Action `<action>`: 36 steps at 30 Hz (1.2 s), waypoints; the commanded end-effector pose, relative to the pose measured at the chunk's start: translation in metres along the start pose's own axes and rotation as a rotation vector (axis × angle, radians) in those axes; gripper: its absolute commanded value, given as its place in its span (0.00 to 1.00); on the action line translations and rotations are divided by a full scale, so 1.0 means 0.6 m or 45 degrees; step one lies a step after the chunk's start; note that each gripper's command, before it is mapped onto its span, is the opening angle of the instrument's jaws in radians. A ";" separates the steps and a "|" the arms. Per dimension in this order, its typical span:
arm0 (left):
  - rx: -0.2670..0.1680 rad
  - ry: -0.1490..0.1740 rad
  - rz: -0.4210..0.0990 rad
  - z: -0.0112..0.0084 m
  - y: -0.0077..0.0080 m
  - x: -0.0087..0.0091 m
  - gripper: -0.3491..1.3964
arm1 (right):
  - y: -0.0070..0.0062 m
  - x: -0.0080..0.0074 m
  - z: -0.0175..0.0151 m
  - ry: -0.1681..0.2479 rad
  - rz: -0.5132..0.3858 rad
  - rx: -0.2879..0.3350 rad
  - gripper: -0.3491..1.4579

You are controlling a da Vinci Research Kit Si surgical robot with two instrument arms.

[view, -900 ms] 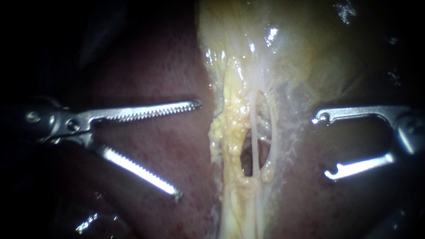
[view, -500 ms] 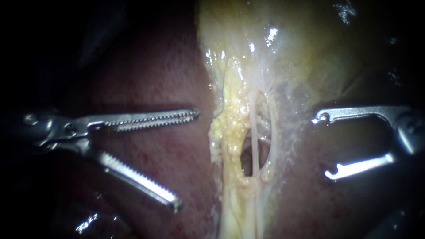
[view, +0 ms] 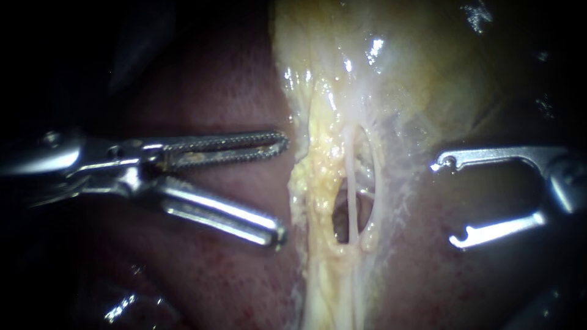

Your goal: Grabbing gallbladder

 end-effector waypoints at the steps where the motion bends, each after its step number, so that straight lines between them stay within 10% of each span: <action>1: -0.007 0.008 -0.006 0.0003 0.0002 0.0001 0.49 | 0.0000 0.0000 0.0000 0.000 0.000 0.000 0.52; 21: -0.124 0.095 -0.080 0.0053 0.0044 0.0007 0.39 | 0.0000 -0.0001 -0.0002 0.000 0.000 0.001 0.52; 36: -0.223 0.181 -0.171 0.0069 0.0050 0.0028 0.03 | 0.0000 -0.0003 -0.0003 0.000 -0.001 0.001 0.52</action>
